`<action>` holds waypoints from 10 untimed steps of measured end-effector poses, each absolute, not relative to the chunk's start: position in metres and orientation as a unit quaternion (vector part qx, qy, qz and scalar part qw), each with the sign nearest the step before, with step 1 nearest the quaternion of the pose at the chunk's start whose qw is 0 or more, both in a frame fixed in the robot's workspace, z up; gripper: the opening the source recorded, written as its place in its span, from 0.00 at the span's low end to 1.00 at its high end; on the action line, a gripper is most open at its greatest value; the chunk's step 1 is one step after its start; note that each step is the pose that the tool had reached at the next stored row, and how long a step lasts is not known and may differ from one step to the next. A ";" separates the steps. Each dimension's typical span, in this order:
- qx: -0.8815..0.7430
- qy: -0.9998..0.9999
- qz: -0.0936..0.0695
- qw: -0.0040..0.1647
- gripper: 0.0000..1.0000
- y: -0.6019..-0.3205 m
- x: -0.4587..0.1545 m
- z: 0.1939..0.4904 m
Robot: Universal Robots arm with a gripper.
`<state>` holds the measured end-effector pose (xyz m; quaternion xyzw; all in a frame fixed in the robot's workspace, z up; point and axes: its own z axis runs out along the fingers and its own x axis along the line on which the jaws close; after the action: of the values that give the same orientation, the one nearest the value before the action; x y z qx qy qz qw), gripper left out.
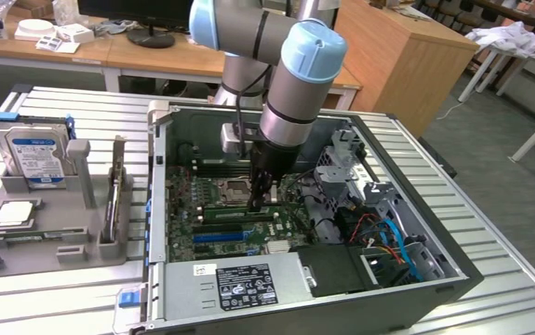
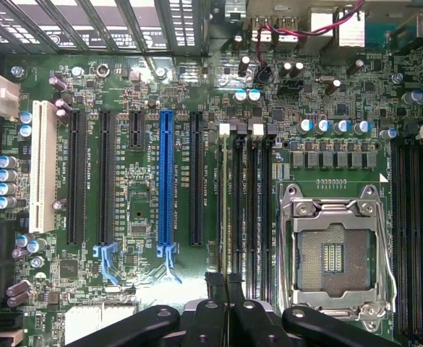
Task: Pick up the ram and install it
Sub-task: 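Insert the ram into the slot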
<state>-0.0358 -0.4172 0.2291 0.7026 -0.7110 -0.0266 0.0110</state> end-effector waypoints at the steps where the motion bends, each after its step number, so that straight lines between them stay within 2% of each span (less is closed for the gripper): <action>1: 0.703 -0.711 -0.027 0.011 0.11 -0.417 -0.036 0.229; 10: 0.703 -0.711 -0.026 0.011 0.11 -0.417 -0.035 0.234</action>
<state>-0.0354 -0.4169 0.2338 0.7026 -0.7111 -0.0265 0.0107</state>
